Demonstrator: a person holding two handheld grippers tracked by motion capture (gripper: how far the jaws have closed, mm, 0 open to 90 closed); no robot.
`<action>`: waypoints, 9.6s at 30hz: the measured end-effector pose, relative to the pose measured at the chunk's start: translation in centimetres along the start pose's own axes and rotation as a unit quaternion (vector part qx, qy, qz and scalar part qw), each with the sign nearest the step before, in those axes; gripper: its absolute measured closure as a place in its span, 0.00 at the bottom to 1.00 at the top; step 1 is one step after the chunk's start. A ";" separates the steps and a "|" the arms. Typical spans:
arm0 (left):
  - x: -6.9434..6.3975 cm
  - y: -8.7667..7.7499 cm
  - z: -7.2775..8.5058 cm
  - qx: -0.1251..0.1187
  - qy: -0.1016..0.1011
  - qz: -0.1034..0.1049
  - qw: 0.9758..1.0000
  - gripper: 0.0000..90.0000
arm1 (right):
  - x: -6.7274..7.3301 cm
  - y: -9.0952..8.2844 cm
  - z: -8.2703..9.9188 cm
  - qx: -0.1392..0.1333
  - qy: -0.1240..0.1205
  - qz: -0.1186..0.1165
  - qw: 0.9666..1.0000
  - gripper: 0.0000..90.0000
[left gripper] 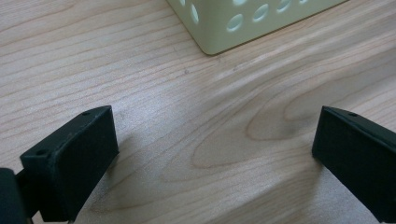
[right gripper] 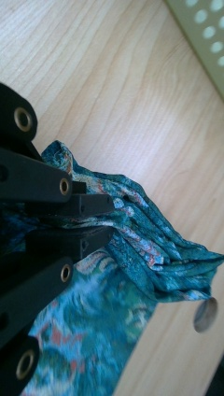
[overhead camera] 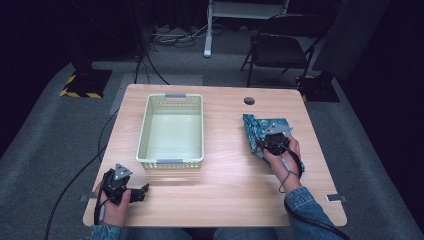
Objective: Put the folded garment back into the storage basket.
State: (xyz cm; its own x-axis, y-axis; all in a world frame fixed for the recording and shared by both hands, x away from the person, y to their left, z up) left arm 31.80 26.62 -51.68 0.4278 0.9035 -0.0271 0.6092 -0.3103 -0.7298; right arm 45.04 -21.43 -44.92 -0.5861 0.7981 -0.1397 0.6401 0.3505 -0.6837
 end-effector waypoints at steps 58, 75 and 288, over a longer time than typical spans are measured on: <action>0.1 0.1 -0.1 0.000 0.004 0.003 1.000 0.00 | 2.5 -7.1 -14.7 -0.115 -0.016 -0.039 0.993 0.96; 0.1 0.1 -0.1 0.000 0.005 0.003 1.000 0.00 | 4.3 -6.7 -17.7 -0.124 -0.032 -0.044 0.991 0.96; 0.1 0.2 -0.2 0.002 0.006 0.004 1.000 0.00 | 4.7 -4.0 -15.3 -0.136 -0.007 -0.108 0.985 0.22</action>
State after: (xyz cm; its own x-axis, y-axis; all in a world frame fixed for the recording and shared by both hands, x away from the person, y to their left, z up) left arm 32.08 26.63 -51.66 0.4408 0.8973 -0.0249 0.6036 -0.3168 -0.7316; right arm 47.29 -11.56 -31.89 -0.7290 0.6842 -0.0218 0.6071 0.6315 -0.4823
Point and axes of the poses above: each handheld gripper's, and its own axes: y roughly forward along the jaws, z roughly out of its underside, x roughly to its left, the point moved 1 cm from there along y, roughly forward along the jaws, and after that the axes turned 1 degree about z, right-handed, at the moved point
